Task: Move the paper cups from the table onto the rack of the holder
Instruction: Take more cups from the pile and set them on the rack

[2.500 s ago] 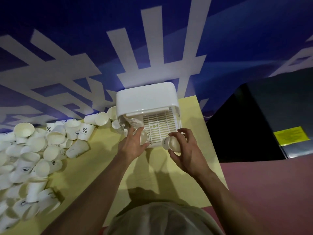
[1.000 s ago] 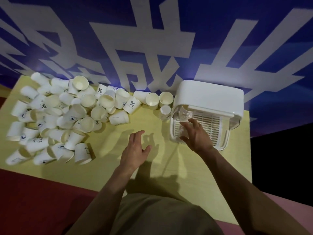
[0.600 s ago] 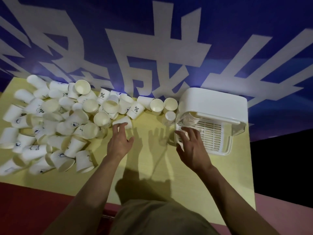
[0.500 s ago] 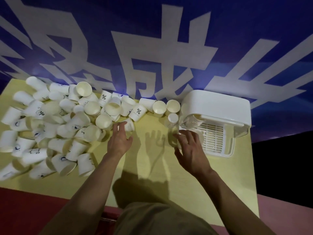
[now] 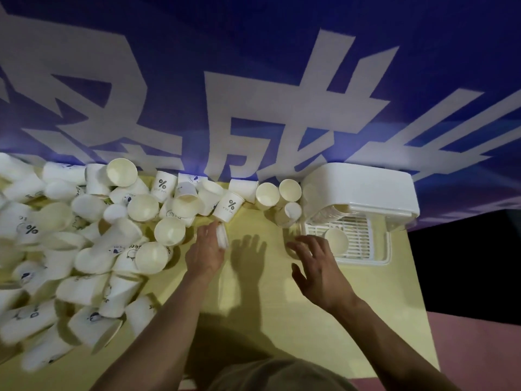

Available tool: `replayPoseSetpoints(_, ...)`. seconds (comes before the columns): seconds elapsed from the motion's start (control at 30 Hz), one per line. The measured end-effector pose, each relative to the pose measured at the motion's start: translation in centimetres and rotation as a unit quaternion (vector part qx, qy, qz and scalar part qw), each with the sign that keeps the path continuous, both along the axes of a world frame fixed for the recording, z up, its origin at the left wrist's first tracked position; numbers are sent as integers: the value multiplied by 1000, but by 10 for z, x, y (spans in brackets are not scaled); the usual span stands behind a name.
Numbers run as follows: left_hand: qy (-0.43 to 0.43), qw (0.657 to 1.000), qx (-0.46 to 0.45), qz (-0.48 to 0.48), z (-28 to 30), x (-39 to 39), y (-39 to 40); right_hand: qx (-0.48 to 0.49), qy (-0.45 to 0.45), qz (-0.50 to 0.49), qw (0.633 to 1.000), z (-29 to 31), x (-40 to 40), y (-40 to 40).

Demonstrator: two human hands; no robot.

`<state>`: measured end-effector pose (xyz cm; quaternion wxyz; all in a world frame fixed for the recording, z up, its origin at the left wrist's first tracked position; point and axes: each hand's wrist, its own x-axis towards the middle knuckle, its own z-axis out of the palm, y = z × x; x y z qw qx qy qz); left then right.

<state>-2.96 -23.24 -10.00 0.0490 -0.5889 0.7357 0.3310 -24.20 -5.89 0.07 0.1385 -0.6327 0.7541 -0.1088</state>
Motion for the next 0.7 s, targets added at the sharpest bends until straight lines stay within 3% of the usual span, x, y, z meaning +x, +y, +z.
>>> replayPoseSetpoints(0.13, -7, 1000, 14, -26, -3, 4, -6, 49, 21, -18, 998, -2, 13, -28)
replayPoseSetpoints(0.27, 53, 998, 17, -25, 1, 10, -6, 76, 50, -28, 996, -9, 12, -69)
replayPoseSetpoints(0.5, 110, 992, -36, -46, 27, 20, 3, 111, 116, -42, 986, -37, -12, -147)
replayPoseSetpoints(0.7, 185, 978, -79, -59, 42, 34, 0, 145, 120, -70, 980, -59, -9, -175)
